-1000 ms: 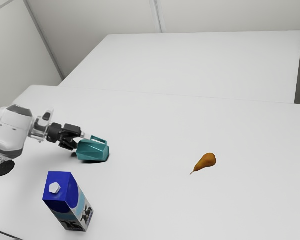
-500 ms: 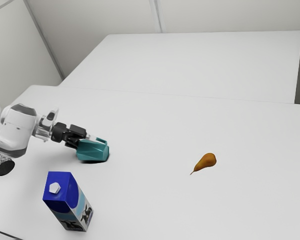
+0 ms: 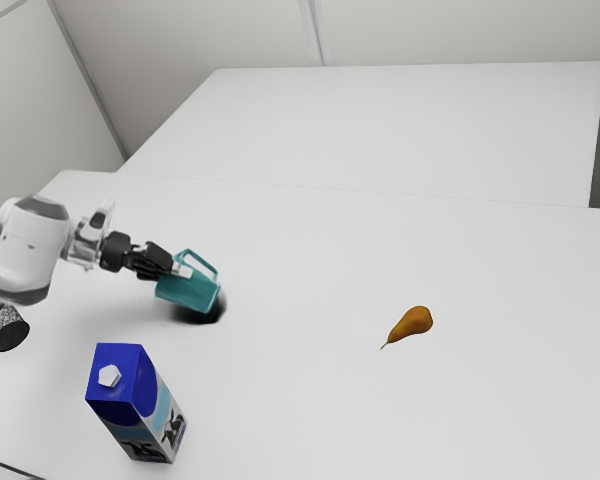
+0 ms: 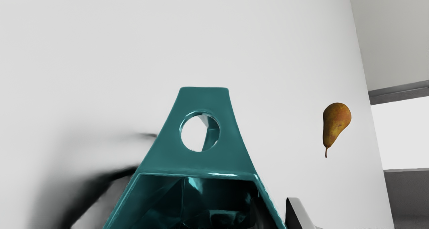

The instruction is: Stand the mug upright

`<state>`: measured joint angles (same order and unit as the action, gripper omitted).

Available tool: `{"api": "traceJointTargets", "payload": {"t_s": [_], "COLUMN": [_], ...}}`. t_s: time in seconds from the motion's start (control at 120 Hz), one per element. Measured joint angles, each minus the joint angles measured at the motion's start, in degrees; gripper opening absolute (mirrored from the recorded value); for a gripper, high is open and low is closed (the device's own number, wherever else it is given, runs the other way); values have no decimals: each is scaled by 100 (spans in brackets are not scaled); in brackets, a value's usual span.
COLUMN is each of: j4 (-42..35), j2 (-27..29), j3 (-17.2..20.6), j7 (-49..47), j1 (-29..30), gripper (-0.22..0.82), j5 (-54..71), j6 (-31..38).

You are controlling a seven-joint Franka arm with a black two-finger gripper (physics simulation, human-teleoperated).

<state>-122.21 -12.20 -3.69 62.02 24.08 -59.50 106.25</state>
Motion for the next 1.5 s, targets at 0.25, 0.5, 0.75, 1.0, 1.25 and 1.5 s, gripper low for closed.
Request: {"api": "traceJointTargets", "payload": {"t_s": [0.25,0.5,0.75,1.0,1.25,1.5], "j4": [15,279,467,337,-207,-772], "j2": [538,899,1140,1428,1684,1844], "j3": [-31,-19,-26,1,162,301], "j7": [15,-211,-959,-1969,-2939,-3764], "j1": [-336,-734,-1571,-2353,-2223,-2326], "gripper": [-16,-17,-16,-16,-16,-16], "j5": [211,1705,3317,4452,5238,5769], "j6": [0,73,253,593,1298,2010]}}
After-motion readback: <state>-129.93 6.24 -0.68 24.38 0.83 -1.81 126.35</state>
